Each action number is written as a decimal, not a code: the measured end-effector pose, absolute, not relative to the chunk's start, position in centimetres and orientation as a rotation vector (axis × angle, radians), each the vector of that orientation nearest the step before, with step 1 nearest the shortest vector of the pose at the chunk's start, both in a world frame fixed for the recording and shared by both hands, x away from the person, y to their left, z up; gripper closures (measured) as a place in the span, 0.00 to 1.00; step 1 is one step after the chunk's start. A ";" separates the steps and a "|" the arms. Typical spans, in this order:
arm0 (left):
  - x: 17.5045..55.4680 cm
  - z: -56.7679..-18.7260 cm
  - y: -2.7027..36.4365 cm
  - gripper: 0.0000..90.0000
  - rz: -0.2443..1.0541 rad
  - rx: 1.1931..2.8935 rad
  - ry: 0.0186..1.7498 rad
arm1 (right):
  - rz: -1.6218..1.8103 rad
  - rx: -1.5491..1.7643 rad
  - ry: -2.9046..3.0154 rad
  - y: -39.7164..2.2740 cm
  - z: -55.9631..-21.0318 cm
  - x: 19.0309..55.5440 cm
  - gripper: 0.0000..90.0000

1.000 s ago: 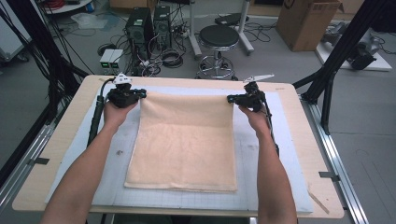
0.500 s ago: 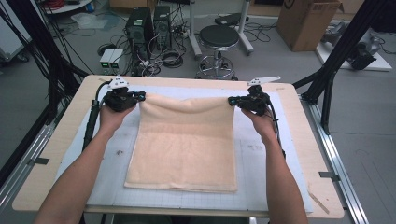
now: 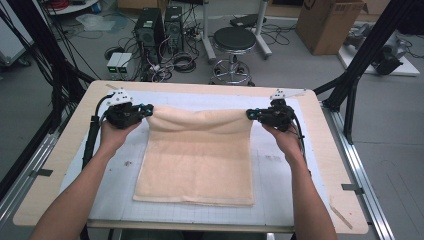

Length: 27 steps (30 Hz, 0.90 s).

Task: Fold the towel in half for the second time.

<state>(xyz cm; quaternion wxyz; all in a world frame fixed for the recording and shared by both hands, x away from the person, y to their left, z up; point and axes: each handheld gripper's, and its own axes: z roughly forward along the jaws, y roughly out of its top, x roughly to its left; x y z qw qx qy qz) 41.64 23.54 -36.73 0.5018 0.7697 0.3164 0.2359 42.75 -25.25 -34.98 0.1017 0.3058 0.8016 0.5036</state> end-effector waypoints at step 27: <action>33.6 -39.1 25.1 0.94 0.535 1.846 0.665 | 1.490 0.723 2.444 -24.9 -35.8 35.4 0.96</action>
